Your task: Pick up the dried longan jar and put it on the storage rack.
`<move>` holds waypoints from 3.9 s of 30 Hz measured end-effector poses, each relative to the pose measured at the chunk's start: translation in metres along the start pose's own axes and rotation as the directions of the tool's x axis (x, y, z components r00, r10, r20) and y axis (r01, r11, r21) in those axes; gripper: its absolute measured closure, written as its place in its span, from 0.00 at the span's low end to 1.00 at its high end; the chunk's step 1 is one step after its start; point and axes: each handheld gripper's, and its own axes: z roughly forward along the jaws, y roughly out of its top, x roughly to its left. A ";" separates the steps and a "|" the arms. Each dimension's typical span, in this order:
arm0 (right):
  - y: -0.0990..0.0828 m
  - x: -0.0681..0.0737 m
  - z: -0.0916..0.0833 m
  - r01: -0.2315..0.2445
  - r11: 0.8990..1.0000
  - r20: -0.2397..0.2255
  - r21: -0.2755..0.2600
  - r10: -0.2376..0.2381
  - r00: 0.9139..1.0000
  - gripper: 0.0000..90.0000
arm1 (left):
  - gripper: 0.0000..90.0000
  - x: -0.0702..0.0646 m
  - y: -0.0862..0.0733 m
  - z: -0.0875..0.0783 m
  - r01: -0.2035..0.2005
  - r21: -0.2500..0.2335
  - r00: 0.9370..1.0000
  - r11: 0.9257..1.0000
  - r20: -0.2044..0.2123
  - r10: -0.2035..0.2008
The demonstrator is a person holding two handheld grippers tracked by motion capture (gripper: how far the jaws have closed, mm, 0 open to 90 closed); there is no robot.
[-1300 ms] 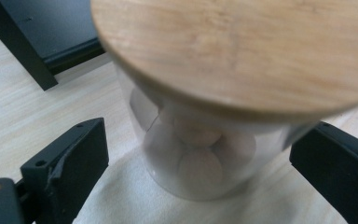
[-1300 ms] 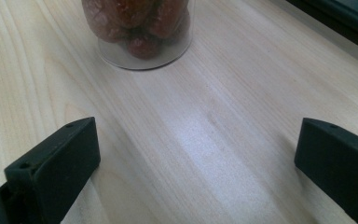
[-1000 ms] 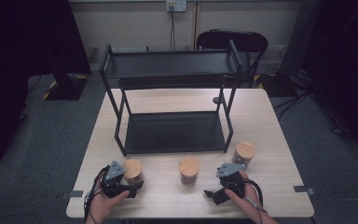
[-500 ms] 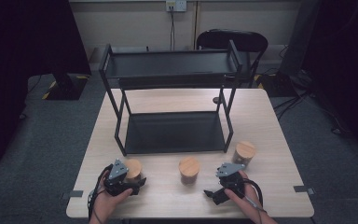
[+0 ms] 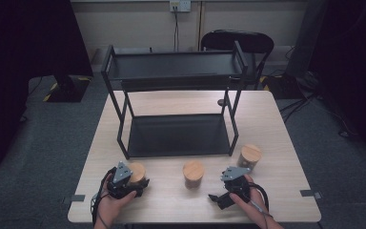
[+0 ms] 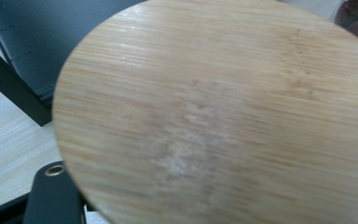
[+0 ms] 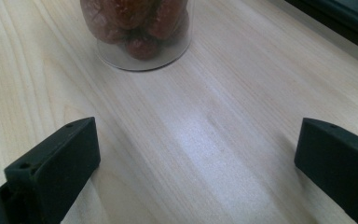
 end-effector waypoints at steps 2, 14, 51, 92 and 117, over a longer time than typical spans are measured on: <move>0.000 0.000 0.000 0.000 1.000 0.000 0.000 0.000 1.000 0.00 | 0.29 -0.001 0.001 0.000 -0.004 -0.001 1.000 1.000 -0.002 0.004; 0.000 0.000 0.000 0.000 1.000 0.000 0.000 0.000 1.000 0.00 | 0.29 -0.001 0.014 0.001 0.015 -0.010 1.000 1.000 0.023 -0.014; 0.000 0.000 0.000 0.000 1.000 0.000 0.000 0.000 1.000 0.00 | 0.29 0.003 0.057 0.018 0.019 -0.037 1.000 0.999 0.022 -0.019; 0.000 0.000 0.000 0.000 1.000 0.000 0.000 0.000 1.000 0.00 | 0.29 0.016 0.092 0.059 0.046 -0.024 0.999 0.999 -0.029 -0.046; 0.000 0.000 0.000 0.000 1.000 0.000 0.000 0.000 1.000 0.00 | 0.29 0.035 0.093 0.079 0.109 -0.027 0.989 0.994 -0.100 -0.111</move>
